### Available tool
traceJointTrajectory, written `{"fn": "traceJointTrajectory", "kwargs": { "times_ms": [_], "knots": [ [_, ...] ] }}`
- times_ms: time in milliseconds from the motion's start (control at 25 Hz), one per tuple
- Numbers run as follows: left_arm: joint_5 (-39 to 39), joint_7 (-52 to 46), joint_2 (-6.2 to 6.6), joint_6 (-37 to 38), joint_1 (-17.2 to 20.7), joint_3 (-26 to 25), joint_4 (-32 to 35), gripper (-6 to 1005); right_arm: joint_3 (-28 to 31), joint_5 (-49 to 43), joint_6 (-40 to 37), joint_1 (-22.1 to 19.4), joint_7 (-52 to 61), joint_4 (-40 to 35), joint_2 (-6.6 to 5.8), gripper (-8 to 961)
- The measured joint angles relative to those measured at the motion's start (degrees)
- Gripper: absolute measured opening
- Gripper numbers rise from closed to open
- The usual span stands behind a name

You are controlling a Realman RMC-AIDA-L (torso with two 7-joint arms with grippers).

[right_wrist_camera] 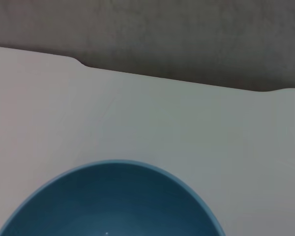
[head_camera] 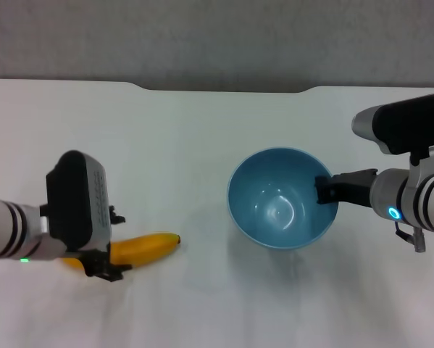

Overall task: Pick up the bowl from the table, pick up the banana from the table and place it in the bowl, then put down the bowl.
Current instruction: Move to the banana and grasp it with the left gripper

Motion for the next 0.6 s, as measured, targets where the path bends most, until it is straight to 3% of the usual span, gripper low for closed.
{"fn": "traceJointTrajectory", "kwargs": {
  "times_ms": [160,600],
  "knots": [
    [2.2,-0.3,0.05,-0.8,-2.3,-2.7,2.4,893,-0.1,0.0,0.0,0.0,0.0,0.1,0.03,35],
    [5.6,-1.4,0.05,-1.3,-4.4,-2.8,5.8,866,-0.2,0.0,0.0,-0.1,0.0,0.3,0.13,35]
  ]
}}
